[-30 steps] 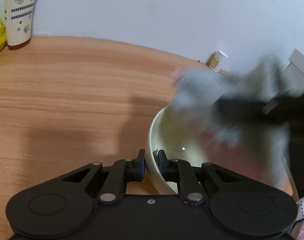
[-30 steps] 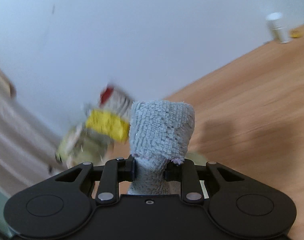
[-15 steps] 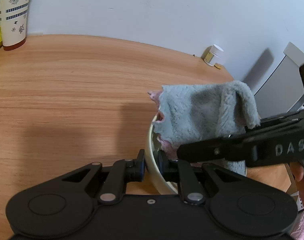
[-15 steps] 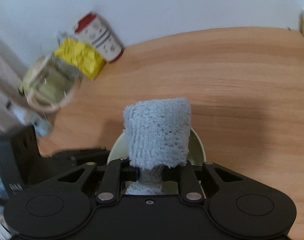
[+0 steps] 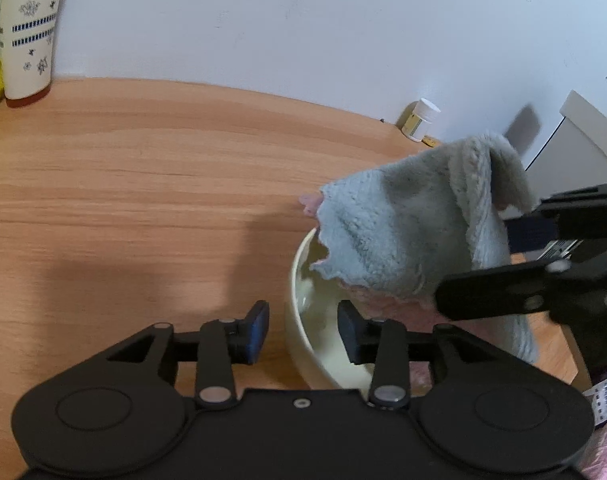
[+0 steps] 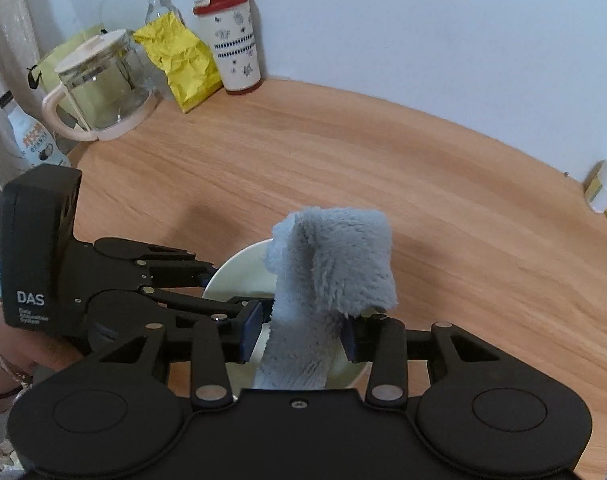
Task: Clean bowl
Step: 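Lift the cloth with the right gripper and spread it over the bowl, then push the cloth down into the bowl with the right gripper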
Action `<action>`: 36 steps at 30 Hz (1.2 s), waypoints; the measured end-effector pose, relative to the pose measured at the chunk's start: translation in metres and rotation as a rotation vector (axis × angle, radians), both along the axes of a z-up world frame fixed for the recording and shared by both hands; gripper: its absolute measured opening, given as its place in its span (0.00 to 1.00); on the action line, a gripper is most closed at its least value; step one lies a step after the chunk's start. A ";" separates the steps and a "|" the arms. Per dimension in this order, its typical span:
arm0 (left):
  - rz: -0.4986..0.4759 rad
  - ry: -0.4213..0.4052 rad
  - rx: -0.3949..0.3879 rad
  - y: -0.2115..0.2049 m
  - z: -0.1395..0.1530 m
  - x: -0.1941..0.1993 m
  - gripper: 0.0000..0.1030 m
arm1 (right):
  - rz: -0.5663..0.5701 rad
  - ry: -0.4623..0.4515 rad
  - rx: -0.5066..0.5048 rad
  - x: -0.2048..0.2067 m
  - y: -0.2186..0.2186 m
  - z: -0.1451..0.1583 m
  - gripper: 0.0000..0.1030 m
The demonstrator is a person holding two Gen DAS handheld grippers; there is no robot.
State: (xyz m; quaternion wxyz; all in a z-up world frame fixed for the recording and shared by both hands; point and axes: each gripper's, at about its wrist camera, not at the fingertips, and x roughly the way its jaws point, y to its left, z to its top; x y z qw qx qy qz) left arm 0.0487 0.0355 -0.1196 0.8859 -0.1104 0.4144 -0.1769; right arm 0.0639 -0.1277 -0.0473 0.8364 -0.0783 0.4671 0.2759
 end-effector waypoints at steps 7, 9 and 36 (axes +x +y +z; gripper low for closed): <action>-0.017 -0.017 0.007 -0.002 0.010 -0.008 0.54 | 0.030 -0.043 0.105 -0.011 -0.007 0.014 0.65; -0.016 -0.038 0.006 -0.001 0.014 -0.012 0.63 | 0.034 -0.057 0.117 -0.013 -0.010 0.019 0.65; 0.006 -0.159 0.095 -0.004 0.037 -0.030 0.78 | -0.075 -0.088 0.163 0.012 -0.062 0.022 0.71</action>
